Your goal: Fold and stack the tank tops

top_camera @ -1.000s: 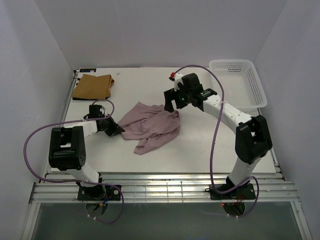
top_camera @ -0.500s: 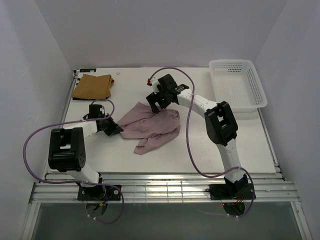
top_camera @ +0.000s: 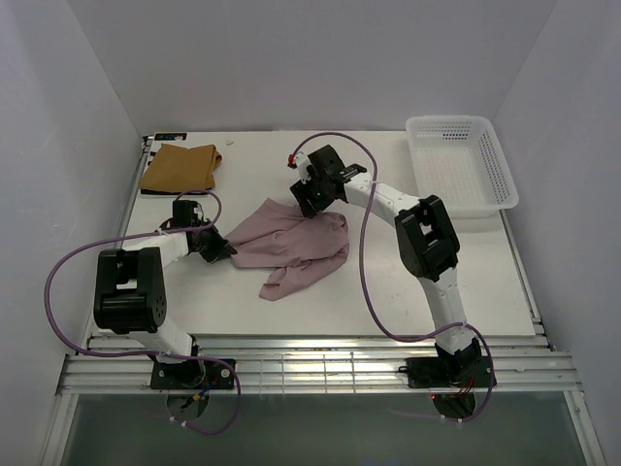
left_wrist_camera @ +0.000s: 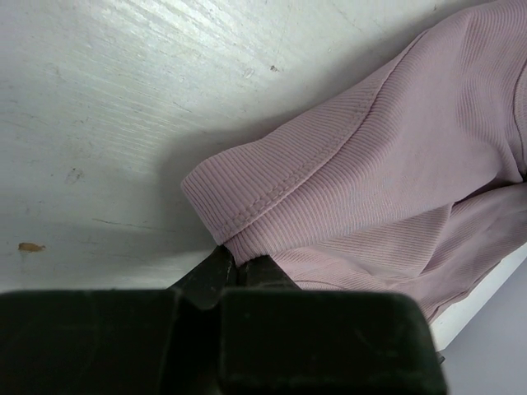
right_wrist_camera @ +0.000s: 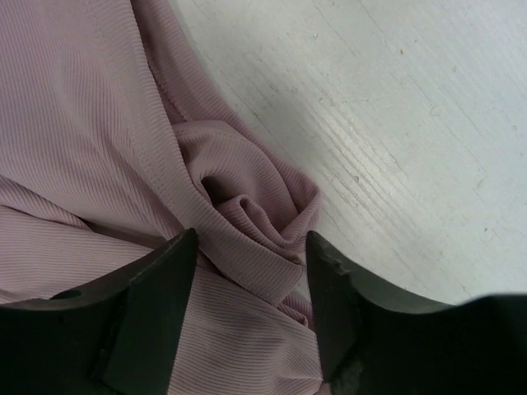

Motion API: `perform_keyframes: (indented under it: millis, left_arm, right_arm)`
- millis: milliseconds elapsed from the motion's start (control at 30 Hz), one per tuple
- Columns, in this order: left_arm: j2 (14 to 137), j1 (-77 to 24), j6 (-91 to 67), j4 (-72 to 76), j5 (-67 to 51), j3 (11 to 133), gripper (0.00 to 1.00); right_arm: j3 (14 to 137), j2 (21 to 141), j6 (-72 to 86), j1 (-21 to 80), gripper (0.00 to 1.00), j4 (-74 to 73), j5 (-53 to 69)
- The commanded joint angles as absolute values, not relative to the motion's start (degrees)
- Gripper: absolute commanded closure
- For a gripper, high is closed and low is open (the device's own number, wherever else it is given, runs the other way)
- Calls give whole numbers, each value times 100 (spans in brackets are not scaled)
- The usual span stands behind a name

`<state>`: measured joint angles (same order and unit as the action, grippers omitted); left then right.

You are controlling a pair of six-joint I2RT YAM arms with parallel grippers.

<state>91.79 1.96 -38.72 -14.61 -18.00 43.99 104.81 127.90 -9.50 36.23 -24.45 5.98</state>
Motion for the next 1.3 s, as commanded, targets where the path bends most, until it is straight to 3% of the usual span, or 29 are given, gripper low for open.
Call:
perform_keyframes:
  millis: [0,100,167,200,400,667,967,1100,1267]
  left_arm:
    - [9009,193,-3744,-1556,-1556,4579,100]
    - [9009,193,-3735,-1564,-1556,4623,100]
    - [9009,193,-3718,-1564,-1564,4667,100]
    - [9000,185,-3709,-1573,-1564,4684,100]
    - [8799,185,-3691,-1749,-1582,5000,100]
    - [7060,106,-3481,-2197,-1564,5905,100]
    - [4907,97,-3243,-2399,-2732,7318,100]
    - [4501,97,-3357,-2399,-3312,8014,100]
    - [4553,97,-3550,-2478,-3692,8280,100]
  right_arm:
    - [10775,12902,-1028,3621,41,-2575,641]
    - [10819,12876,-1002,3621,58,-2584,677]
    - [10854,12858,-1002,3630,75,-2584,694]
    - [10854,12815,-993,3621,92,-2558,677]
    - [10872,12245,-967,3621,92,-2487,413]
    - [10442,10356,-1160,3744,92,-2672,316]
    - [9643,7300,-959,3920,92,-2707,1607]
    - [9449,6339,-791,3937,92,-2514,2354]
    - [9396,5880,-826,3929,92,-2741,1786]
